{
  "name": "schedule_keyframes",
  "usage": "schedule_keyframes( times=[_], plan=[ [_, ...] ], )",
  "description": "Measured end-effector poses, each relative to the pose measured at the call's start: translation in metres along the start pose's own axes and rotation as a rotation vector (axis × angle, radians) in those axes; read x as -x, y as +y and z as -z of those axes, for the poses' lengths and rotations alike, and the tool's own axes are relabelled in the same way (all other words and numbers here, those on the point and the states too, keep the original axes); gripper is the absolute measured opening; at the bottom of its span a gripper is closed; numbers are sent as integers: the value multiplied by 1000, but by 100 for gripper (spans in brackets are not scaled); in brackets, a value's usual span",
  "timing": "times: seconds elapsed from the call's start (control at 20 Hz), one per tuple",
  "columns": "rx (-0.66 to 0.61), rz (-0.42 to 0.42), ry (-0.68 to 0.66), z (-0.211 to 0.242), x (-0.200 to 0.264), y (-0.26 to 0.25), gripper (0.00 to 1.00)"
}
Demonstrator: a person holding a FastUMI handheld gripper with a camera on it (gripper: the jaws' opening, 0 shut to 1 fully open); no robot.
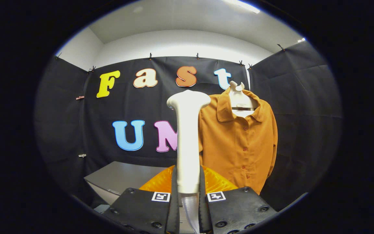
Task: Iron the clothes twice with a garment steamer, once on the left side and once on the right side.
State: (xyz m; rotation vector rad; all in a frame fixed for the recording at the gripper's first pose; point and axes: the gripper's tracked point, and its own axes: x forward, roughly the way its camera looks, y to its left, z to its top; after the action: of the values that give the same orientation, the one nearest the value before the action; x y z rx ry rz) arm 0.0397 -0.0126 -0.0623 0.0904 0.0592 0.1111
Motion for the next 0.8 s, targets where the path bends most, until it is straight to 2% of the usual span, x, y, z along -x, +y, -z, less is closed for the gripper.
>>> schedule_keyframes(
  times=[0.35, 0.8],
  plan=[
    [1, 58, 18, 29, -8, -60, 27],
    [-6, 58, -7, 50, -58, -98, 27]
  ],
)
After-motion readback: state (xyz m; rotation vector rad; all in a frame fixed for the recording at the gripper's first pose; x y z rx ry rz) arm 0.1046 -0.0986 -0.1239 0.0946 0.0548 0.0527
